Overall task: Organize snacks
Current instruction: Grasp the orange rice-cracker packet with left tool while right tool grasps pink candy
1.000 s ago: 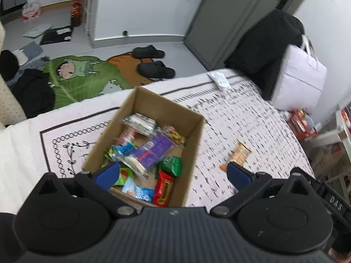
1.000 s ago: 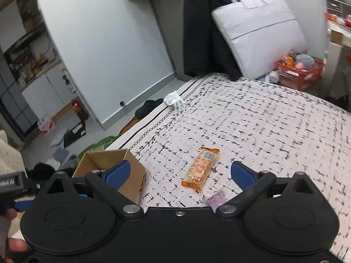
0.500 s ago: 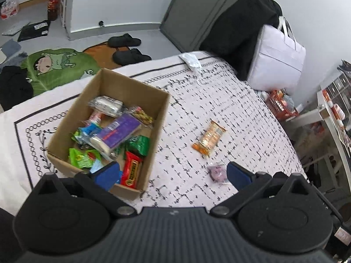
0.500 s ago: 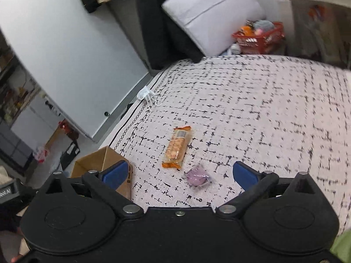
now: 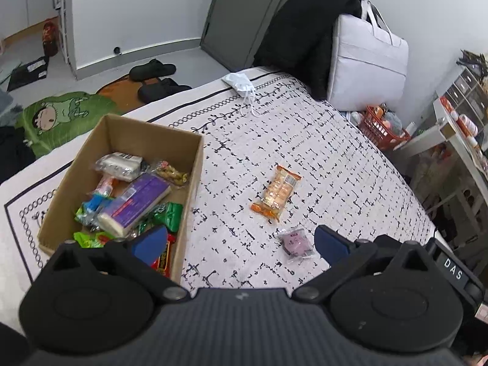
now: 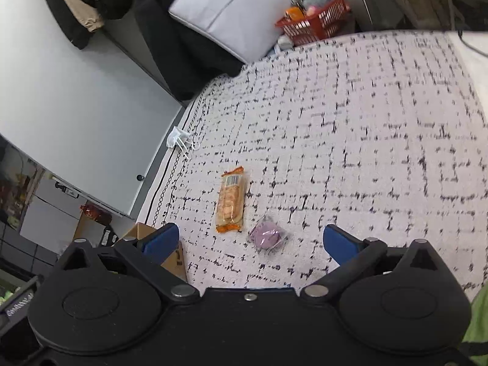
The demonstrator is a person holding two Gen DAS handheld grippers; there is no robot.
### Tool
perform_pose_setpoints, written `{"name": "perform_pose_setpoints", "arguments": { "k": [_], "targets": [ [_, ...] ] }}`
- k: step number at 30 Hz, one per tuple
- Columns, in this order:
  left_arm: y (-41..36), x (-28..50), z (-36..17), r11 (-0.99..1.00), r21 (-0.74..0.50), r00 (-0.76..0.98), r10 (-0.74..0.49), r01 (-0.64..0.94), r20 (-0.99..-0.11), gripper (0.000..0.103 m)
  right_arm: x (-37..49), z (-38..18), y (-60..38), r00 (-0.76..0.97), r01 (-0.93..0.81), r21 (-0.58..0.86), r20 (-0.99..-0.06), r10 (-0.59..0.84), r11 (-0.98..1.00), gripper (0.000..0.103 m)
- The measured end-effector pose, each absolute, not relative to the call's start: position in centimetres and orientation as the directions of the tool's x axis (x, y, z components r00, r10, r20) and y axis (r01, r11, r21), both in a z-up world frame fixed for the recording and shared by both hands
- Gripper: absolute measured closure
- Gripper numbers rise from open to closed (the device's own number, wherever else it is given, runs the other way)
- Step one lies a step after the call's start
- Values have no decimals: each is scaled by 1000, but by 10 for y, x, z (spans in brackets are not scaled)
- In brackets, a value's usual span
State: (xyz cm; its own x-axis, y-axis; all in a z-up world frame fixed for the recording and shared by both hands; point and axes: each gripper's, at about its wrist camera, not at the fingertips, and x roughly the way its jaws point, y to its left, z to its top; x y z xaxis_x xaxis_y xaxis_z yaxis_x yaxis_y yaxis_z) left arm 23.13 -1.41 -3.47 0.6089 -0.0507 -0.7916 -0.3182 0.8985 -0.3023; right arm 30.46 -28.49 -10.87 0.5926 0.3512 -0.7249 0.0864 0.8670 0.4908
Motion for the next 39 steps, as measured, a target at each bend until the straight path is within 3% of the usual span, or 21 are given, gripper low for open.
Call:
{"name": "perform_pose_setpoints", "arguments": {
  "k": [13, 17, 21, 28, 35, 38, 39],
  "targets": [
    [-34, 267, -54, 925, -284, 609, -76, -252, -789, 8, 319, -123, -292, 562, 152, 548, -732, 385, 822, 3],
    [-36, 281, -61, 926, -282, 605, -78, -250, -793, 14, 326, -134, -292, 541, 186, 583, -733, 413, 791, 12],
    [-38, 296, -73, 923, -288, 590, -88, -254, -802, 29, 337, -149, -294, 511, 238, 608, -742, 435, 758, 26],
    [-43, 320, -98, 914, -302, 556, -109, -269, -824, 46, 352, -185, -290, 434, 320, 627, -763, 478, 710, 37],
    [-44, 339, -120, 900, -324, 544, -124, -290, -830, 47, 369, -212, -279, 388, 359, 628, -773, 502, 690, 43],
    [-45, 349, -129, 901, -321, 537, -122, -293, -835, 47, 373, -224, -281, 380, 395, 624, -779, 499, 674, 51],
    [-46, 352, -131, 901, -320, 533, -125, -292, -837, 47, 374, -226, -283, 383, 402, 622, -781, 494, 672, 60]
  ]
}}
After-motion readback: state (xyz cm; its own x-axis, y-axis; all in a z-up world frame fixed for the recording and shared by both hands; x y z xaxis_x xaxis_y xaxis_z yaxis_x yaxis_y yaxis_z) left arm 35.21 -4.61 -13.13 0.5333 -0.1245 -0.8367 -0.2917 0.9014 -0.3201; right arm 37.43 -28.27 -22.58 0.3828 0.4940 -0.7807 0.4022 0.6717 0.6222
